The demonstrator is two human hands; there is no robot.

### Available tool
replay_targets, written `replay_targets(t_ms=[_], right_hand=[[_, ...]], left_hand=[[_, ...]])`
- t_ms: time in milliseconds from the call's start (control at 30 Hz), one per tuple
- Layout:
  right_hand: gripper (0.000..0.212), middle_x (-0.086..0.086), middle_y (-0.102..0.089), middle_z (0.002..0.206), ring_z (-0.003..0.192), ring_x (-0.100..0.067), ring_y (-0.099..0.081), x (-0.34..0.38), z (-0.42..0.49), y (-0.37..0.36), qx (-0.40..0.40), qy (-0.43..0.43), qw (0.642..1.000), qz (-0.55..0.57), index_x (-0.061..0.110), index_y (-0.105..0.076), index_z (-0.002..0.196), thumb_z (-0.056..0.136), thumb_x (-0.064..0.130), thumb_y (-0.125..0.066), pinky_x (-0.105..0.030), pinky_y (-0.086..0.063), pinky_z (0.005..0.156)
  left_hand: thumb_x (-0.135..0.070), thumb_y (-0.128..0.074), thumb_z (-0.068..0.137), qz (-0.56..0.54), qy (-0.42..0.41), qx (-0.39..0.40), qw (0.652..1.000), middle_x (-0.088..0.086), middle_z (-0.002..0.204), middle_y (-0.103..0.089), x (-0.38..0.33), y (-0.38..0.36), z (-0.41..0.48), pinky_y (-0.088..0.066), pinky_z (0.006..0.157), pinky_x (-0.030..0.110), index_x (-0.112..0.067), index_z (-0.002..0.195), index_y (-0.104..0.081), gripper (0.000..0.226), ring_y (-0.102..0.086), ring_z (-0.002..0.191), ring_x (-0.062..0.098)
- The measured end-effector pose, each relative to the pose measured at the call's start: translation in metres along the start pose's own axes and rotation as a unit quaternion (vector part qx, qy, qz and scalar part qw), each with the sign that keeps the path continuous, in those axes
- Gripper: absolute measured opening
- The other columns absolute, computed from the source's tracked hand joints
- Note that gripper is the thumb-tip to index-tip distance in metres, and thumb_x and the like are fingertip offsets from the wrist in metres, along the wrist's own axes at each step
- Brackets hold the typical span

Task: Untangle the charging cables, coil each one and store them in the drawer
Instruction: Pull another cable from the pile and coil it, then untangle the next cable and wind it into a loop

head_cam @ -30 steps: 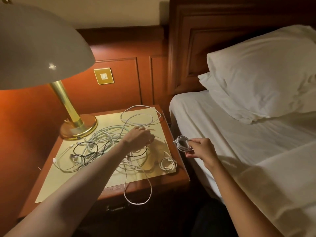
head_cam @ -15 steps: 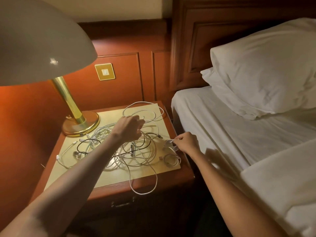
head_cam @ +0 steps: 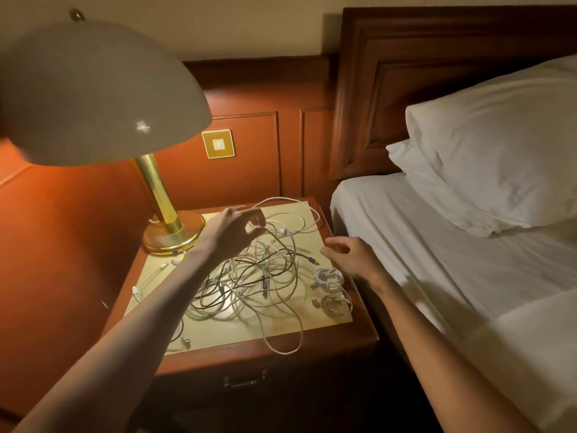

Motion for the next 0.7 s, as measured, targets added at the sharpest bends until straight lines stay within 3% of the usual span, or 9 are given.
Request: replay_targets(t_ms=[100,167,333,467,633,700], right_hand=[[0.054,0.005,-0.062,0.125,0.104,-0.015,-0.061,0.057,-0.004,-0.020,0.080,0.018,0.988,0.129,0.025,-0.056,0.138,0.094,0.057,-0.055,-0.024,-0.054,0.081],[0.047,0.006,-0.064,0.117,0.088,-0.010,-0.063,0.089,-0.003,-0.036,0.104,0.030,0.984,0.145,0.018,-0.058,0.136,0.098,0.045,-0.057,-0.014,-0.051,0.061],[0.022,-0.007,-0.072,0.089,0.064,-0.017,-0.069,0.137,0.014,-0.033,0.020,0.073,0.990,0.119,0.005,-0.073,0.107,0.099,0.022,-0.061,-0.036,-0.063,0.065],[0.021,-0.011,-0.068,0.077,0.059,-0.022,-0.068,0.181,0.016,-0.013,0.024,0.122,0.978,0.169,0.000,-0.070,0.101,0.101,0.016,-0.056,-0.036,-0.062,0.060],[0.023,-0.010,-0.070,0.079,0.064,-0.018,-0.069,0.228,0.003,0.023,0.003,0.160,0.942,0.295,0.000,-0.071,0.103,0.101,0.017,-0.056,-0.028,-0.059,0.057],[0.023,-0.010,-0.068,0.079,0.063,-0.017,-0.067,0.244,-0.001,0.033,0.004,0.175,0.927,0.332,0.000,-0.069,0.103,0.102,0.018,-0.054,-0.027,-0.058,0.057]], left_hand=[[-0.035,-0.069,0.090,-0.004,0.017,-0.039,0.999,-0.006,0.099,-0.072,0.005,0.013,0.005,-0.048,0.056,0.018,-0.025,0.100,-0.069,0.014,-0.053,0.061,0.000],[-0.036,-0.070,0.090,0.017,0.020,-0.041,0.999,-0.006,0.096,-0.072,0.007,0.015,0.006,-0.051,0.057,0.019,-0.026,0.100,-0.070,0.014,-0.053,0.063,0.000],[-0.029,-0.073,0.087,-0.048,0.101,-0.039,0.993,-0.008,0.092,-0.072,0.020,0.008,-0.012,-0.053,0.061,0.021,-0.025,0.090,-0.069,0.007,-0.062,0.074,0.005],[-0.033,-0.067,0.091,-0.056,0.159,-0.047,0.985,-0.007,0.093,-0.072,0.039,0.004,-0.033,-0.041,0.053,0.017,-0.028,0.091,-0.064,0.006,-0.061,0.069,0.008],[-0.034,-0.068,0.091,-0.146,0.232,-0.101,0.956,-0.010,0.088,-0.070,0.066,0.047,-0.021,-0.046,0.055,0.022,-0.031,0.095,-0.062,0.008,-0.066,0.072,0.009],[-0.026,-0.070,0.089,-0.082,0.211,-0.057,0.972,-0.005,0.096,-0.072,0.073,0.052,-0.014,-0.054,0.060,0.025,-0.032,0.100,-0.064,0.014,-0.067,0.076,0.010]])
Point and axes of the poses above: each hand's wrist, its own z-axis towards the middle knuckle, its own y-axis out of the back of the hand, x = y × z, the point moved 5 cm from there along z, towards the middle knuckle
